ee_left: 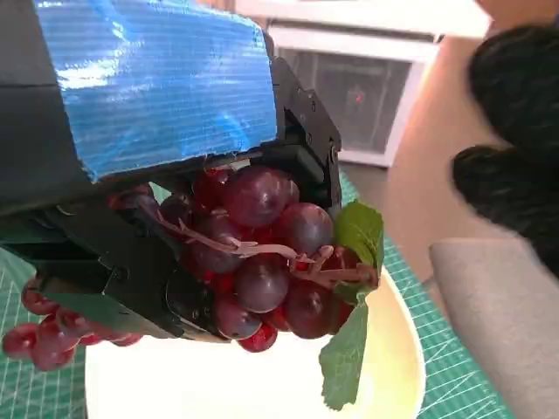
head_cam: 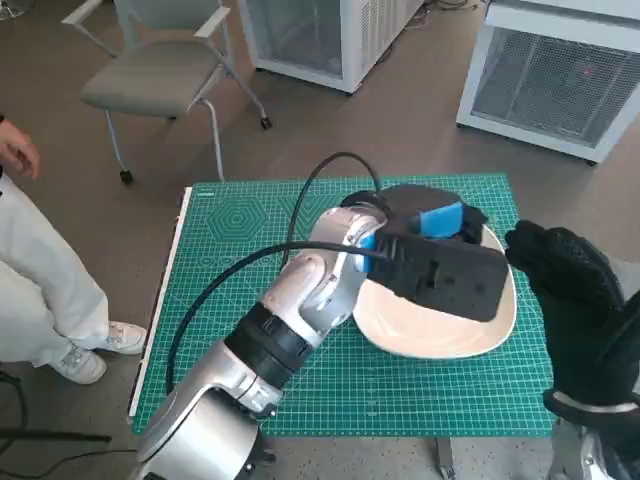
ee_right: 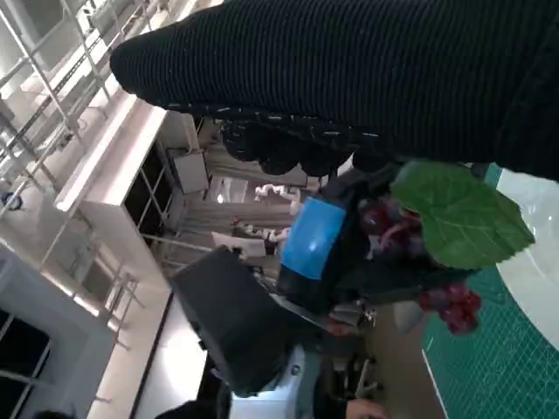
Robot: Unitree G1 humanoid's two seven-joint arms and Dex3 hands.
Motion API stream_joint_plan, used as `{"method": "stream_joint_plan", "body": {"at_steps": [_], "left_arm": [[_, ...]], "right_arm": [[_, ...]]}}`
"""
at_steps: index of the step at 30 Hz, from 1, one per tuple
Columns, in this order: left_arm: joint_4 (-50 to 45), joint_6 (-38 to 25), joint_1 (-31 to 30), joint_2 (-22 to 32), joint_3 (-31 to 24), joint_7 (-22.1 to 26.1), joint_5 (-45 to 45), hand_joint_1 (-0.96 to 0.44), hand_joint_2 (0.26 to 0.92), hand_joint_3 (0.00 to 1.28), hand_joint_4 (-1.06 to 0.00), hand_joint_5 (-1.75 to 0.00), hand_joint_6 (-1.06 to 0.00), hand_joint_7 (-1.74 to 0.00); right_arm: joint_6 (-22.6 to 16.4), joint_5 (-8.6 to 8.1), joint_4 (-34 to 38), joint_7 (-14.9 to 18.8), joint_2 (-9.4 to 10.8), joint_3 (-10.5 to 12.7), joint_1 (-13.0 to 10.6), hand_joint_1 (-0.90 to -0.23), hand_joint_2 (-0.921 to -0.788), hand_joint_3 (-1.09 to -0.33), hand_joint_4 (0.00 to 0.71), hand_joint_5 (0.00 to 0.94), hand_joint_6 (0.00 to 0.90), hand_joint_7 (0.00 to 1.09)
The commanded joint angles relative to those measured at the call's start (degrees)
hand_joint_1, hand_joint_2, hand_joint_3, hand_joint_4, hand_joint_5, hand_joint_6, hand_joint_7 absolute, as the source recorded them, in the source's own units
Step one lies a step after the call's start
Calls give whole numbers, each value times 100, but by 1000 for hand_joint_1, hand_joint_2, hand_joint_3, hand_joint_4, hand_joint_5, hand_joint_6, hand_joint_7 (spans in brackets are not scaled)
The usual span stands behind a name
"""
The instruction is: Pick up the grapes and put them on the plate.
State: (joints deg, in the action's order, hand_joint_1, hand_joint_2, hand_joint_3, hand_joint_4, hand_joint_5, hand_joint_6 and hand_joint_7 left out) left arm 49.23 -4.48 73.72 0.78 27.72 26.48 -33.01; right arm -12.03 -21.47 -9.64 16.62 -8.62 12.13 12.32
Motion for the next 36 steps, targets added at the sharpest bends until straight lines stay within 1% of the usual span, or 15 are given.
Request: {"method": "stream_joint_plan", "body": {"at_steps": [1, 3, 4, 6, 7, 9, 10, 12, 14, 15, 16, 18, 20, 25, 36], "left_arm": [[229, 91, 252, -117, 3, -141, 30, 2, 871, 92, -717, -1289, -788, -849], [329, 95, 263, -154, -16, -195, 43, 2, 845, 148, -701, -1312, -786, -854], [377, 86, 264, -176, -27, -213, 55, 1, 836, 177, -688, -1308, -765, -899], [466, 45, 264, -223, -47, -226, 81, 84, 803, 260, -676, -1291, -673, -887], [506, 14, 265, -246, -55, -221, 93, 151, 763, 343, -675, -1298, -610, -802], [586, -59, 281, -295, -61, -181, 111, 281, 655, 547, -680, -1345, -492, -533], [624, -96, 294, -318, -57, -152, 114, 326, 601, 650, -681, -1374, -430, -405], [690, -160, 323, -353, -37, -85, 108, 377, 535, 782, -675, -1422, -333, -238], [728, -203, 346, -367, -6, -24, 84, 276, 523, 732, -557, -1179, -277, -153], [743, -219, 356, -369, 14, 1, 65, 186, 536, 646, -466, -955, -257, -118], [760, -227, 364, -371, 35, 15, 44, 76, 562, 518, -350, -678, -248, -92], [792, -228, 373, -370, 70, 14, 5, -56, 623, 307, -183, -315, -245, -58], [814, -219, 359, -369, 92, -37, -20, -124, 661, 192, -83, -143, -246, -40], [852, -167, 264, -363, 112, -273, -47, -200, 702, 98, -14, -24, -240, -20], [895, 61, 151, -304, 55, -438, 34, -301, 738, 34, -6, -1, -191, -1]], "right_arm": [[17, 23, 33, -47, 36, -6, -122, -395, -921, -623, 409, 701, 177, 986], [19, 22, 33, -46, 37, -5, -122, -396, -921, -623, 409, 701, 177, 987], [21, 22, 31, -46, 38, -4, -121, -396, -921, -622, 409, 701, 177, 987], [25, 22, 30, -47, 40, -5, -119, -396, -921, -622, 409, 701, 177, 987], [27, 22, 30, -46, 41, -5, -117, -396, -921, -622, 409, 701, 176, 987], [32, 20, 35, -45, 42, -5, -111, -396, -921, -623, 409, 701, 176, 988], [35, 18, 38, -44, 42, -6, -107, -396, -921, -623, 409, 701, 176, 988], [41, 15, 45, -41, 41, -8, -101, -396, -921, -623, 409, 701, 176, 988], [43, 15, 51, -36, 40, -11, -99, -395, -921, -623, 409, 701, 175, 988], [41, 16, 54, -34, 40, -13, -99, -395, -921, -623, 409, 701, 175, 989], [39, 17, 58, -31, 40, -15, -101, -395, -921, -624, 409, 701, 175, 989], [34, 21, 65, -26, 39, -18, -102, -394, -921, -624, 409, 701, 175, 989], [32, 24, 71, -21, 36, -20, -101, -394, -921, -625, 408, 701, 174, 990], [20, 22, 112, -1, 21, -14, -86, -392, -921, -626, 407, 703, 172, 992], [29, -15, 173, 45, -13, -1, -51, -391, -921, -627, 405, 706, 172, 995]]}}
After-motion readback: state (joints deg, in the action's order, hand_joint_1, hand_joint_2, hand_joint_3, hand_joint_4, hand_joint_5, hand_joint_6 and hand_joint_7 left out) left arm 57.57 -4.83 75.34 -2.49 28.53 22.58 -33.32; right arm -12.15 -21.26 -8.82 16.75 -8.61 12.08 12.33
